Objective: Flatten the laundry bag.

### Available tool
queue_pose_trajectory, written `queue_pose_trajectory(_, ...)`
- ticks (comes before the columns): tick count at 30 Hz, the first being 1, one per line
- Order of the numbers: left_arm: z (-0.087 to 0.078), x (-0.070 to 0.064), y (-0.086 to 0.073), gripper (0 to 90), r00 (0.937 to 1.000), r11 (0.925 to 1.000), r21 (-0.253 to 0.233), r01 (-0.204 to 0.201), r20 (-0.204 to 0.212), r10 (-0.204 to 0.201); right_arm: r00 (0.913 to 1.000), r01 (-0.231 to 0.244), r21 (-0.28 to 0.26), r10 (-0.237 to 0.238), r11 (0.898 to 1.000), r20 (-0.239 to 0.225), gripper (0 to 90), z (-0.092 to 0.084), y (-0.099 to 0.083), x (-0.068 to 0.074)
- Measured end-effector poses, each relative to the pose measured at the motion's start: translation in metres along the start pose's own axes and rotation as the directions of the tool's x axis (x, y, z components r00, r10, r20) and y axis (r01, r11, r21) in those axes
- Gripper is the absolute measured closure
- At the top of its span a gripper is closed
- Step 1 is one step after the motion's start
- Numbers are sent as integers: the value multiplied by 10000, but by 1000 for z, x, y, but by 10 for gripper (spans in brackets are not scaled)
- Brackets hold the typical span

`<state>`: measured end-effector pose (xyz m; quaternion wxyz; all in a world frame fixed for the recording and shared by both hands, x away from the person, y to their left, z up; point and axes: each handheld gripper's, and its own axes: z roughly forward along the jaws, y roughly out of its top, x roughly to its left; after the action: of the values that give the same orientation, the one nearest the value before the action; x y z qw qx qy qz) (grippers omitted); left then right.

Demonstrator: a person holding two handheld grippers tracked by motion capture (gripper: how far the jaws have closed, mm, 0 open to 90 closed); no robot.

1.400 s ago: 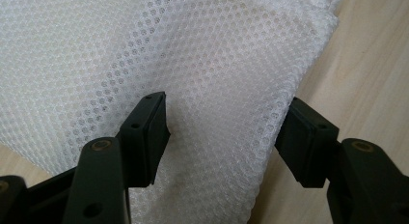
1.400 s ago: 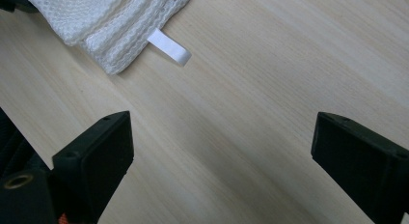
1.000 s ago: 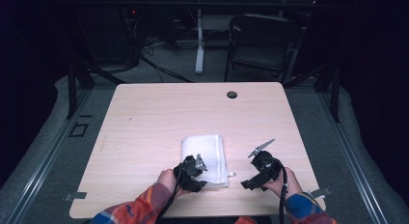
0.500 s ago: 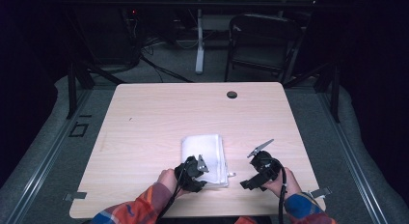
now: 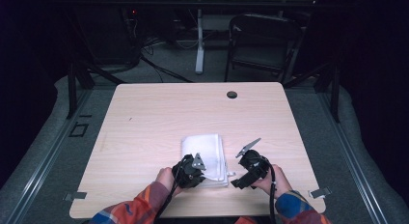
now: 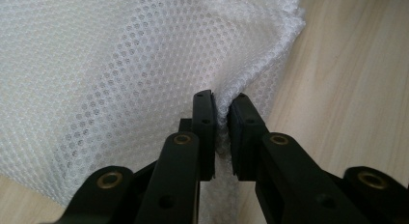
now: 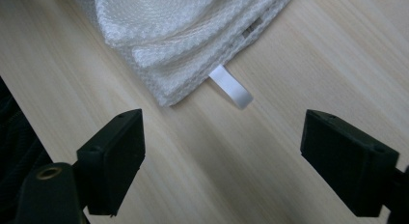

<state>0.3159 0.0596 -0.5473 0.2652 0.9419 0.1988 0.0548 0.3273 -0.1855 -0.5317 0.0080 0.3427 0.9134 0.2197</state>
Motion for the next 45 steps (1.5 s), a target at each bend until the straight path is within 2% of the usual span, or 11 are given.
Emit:
queue_pose_trajectory(2,0,1,0,834,10000,10000,-28,26,15,-26,10000,-56,-90,56,9999,18,179,2,1,1)
queue_pose_trajectory(5,-3,0,0,848,10000,9998,-172,-45,-52,44,10000,72,-154,-72,9999,37,300,4,6,5)
queue_pose_trajectory(9,-4,1,-1,850,10000,9996,-297,8,-77,-10,9996,291,-316,-290,9991,42,543,6,13,11)
queue_pose_trajectory(11,-5,2,-1,851,9998,9993,-361,47,-177,-54,9994,340,-289,-340,9990,23,590,8,15,13)
queue_pose_trajectory(12,-6,3,-1,850,9998,9992,-405,43,-182,-50,9984,560,-230,-559,9982,33,712,12,19,15)
queue_pose_trajectory(14,-6,3,-1,850,9997,9991,-430,50,-233,-60,9980,632,-204,-630,9978,92,747,15,21,16)
queue_pose_trajectory(15,-7,4,-1,850,9996,9986,-523,63,-266,-77,9968,791,-131,-790,9968,92,813,20,25,18)
queue_pose_trajectory(18,-8,4,-1,850,9995,9983,-582,97,-284,-114,9953,961,-54,-961,9954,109,857,26,30,20)
queue_pose_trajectory(20,-9,4,-1,850,9991,9982,-594,94,-401,-117,9968,788,-369,-783,9962,143,877,32,31,22)
queue_pose_trajectory(25,-10,5,-2,851,9989,9982,-570,169,-435,-193,9968,794,-267,-791,9965,129,900,39,31,21)
queue_pose_trajectory(45,-20,12,-4,858,9903,9929,-934,732,-1114,-835,9936,1121,-372,-1116,9930,141,900,40,28,19)
